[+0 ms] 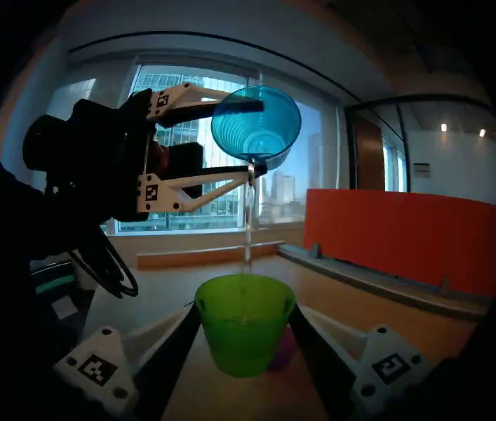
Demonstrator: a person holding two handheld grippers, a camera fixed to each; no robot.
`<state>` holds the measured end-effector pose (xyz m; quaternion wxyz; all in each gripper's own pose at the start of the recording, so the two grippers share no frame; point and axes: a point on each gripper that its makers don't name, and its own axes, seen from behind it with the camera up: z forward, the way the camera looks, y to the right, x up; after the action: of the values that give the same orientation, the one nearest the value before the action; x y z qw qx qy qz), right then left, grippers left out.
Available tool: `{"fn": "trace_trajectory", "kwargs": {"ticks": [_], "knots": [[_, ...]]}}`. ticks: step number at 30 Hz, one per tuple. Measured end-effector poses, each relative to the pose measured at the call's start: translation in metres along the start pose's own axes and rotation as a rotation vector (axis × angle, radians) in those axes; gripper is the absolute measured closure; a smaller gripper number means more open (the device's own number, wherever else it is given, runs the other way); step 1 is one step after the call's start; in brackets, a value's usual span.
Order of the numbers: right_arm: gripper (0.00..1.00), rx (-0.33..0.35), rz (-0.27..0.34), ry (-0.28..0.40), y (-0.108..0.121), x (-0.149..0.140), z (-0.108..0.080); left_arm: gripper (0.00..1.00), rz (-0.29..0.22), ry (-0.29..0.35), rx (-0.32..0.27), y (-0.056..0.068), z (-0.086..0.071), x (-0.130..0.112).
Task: Pour water
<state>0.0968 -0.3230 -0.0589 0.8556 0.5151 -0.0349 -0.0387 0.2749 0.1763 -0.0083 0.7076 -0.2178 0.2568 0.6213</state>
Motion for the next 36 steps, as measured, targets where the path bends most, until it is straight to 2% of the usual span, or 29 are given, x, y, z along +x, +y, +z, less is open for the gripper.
{"fn": "trace_trajectory", "kwargs": {"ticks": [9, 26, 36], "knots": [[0.1, -0.002, -0.001, 0.002, 0.001, 0.001, -0.001, 0.2, 0.038, -0.001, 0.005, -0.001, 0.003, 0.0], [0.1, -0.003, -0.002, 0.008, 0.003, 0.004, -0.001, 0.2, 0.133, -0.003, 0.007, -0.001, -0.003, 0.007], [0.11, -0.004, -0.003, 0.009, 0.003, 0.003, -0.001, 0.2, 0.145, 0.001, 0.009, 0.003, -0.006, 0.011]]}}
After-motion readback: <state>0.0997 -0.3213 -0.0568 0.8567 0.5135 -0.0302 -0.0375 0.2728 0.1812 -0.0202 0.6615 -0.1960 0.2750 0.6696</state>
